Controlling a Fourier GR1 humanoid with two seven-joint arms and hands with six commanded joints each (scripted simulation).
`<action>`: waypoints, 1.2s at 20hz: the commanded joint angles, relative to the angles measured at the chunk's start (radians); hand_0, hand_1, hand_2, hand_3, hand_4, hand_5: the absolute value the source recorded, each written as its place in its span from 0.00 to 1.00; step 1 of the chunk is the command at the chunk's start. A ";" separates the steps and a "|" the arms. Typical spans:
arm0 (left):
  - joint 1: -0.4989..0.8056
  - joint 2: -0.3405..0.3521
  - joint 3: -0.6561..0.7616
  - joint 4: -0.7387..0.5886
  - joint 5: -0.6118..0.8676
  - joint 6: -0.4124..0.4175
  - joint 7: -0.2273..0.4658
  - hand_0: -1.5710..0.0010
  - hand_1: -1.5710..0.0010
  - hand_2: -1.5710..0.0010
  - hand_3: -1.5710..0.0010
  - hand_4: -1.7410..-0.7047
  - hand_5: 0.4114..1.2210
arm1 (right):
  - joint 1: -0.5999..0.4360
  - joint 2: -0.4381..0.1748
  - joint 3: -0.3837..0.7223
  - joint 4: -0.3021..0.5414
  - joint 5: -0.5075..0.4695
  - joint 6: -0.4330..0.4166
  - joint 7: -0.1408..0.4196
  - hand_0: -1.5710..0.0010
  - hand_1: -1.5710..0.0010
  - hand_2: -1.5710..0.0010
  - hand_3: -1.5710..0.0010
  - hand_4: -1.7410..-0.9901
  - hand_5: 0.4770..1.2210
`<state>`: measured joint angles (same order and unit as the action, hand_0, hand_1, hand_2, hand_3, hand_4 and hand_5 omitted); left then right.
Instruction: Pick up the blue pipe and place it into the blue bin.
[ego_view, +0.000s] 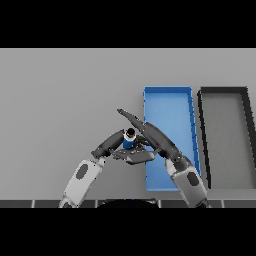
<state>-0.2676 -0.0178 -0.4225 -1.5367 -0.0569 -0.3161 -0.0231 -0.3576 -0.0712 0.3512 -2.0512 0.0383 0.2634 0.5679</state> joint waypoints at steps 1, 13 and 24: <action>0.002 0.001 0.004 0.009 -0.013 0.001 -0.015 0.00 0.00 0.00 0.00 0.26 1.00 | -0.024 0.008 0.001 0.014 -0.009 0.004 0.013 0.98 0.97 0.94 1.00 0.74 0.05; 0.028 -0.043 0.032 -0.007 0.008 -0.044 0.015 0.00 0.00 0.00 0.04 0.04 1.00 | -0.085 0.061 0.010 0.118 -0.068 0.022 -0.021 0.14 0.14 0.14 0.24 0.15 0.51; 0.044 -0.037 0.046 -0.041 -0.064 -0.026 0.001 0.00 0.00 0.00 0.07 0.02 1.00 | -0.071 0.052 0.060 0.119 -0.014 -0.060 -0.157 0.01 0.01 0.01 0.02 0.01 0.96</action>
<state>-0.2241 -0.0547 -0.3756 -1.5774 -0.1201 -0.3422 -0.0209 -0.4284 -0.0184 0.4116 -1.9321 0.0213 0.2050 0.4069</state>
